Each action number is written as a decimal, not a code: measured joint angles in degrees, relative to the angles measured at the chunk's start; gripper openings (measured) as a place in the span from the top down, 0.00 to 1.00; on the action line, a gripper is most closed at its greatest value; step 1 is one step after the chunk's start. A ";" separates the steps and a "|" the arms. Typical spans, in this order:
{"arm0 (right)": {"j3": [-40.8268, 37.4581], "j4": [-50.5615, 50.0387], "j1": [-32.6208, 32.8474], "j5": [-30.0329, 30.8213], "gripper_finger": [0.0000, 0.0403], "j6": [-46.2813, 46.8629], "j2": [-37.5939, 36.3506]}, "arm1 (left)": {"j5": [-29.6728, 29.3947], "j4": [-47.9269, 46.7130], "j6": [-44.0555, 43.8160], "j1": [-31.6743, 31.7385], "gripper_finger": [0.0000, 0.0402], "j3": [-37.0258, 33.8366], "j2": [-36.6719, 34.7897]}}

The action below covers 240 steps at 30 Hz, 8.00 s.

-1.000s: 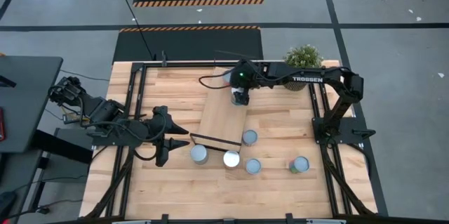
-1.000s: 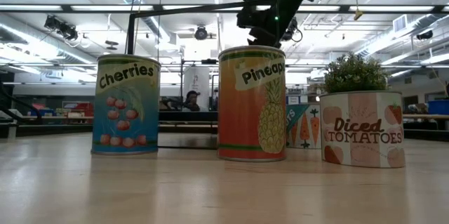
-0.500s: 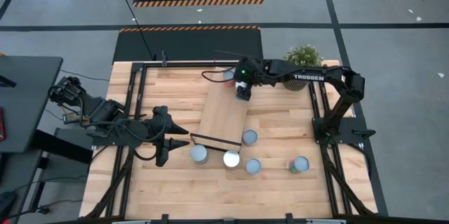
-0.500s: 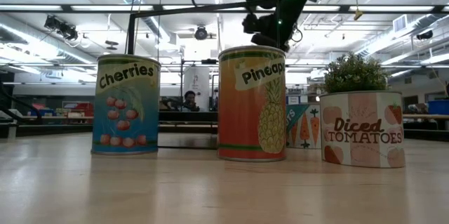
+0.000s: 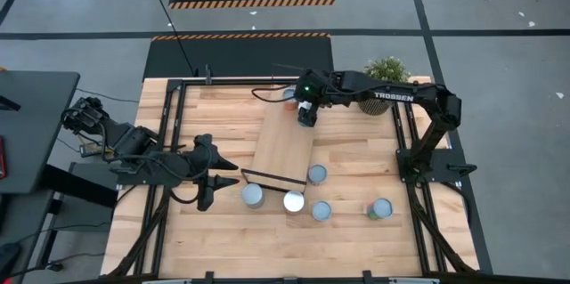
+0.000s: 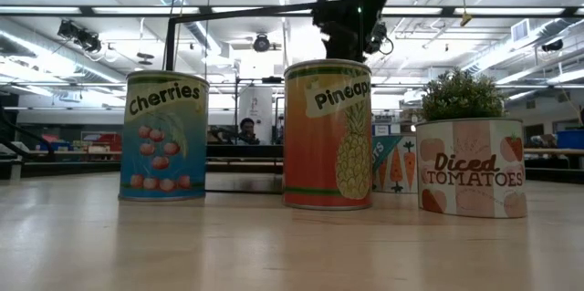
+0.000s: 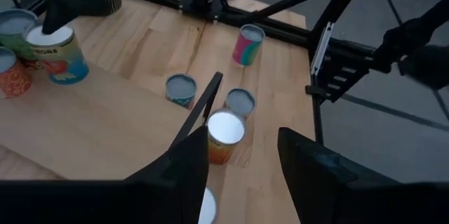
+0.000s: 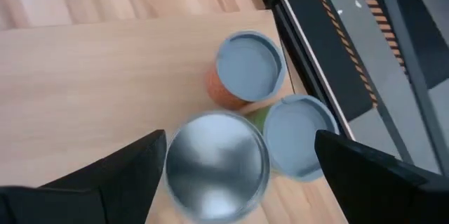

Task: Pick and place cans onto a shelf
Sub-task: Put the red can on the shelf aligned with the red can, then put the orange can on the shelf

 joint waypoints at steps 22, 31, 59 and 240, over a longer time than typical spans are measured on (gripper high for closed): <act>6.24 -18.69 24.29 -6.75 0.10 14.68 -0.15 | 1.51 -0.72 0.54 -0.02 0.56 0.00 0.00; 5.78 -19.64 33.34 -6.97 0.11 23.29 -0.17 | 1.55 -0.72 3.39 -0.02 0.56 0.00 0.00; -18.73 8.55 43.68 -12.70 0.01 25.12 -0.22 | 4.13 -0.72 5.96 -0.37 0.42 0.00 0.24; 29.48 -15.22 38.60 -18.77 0.07 -7.28 15.76 | 5.97 -16.84 -9.96 3.80 0.44 -0.02 -3.06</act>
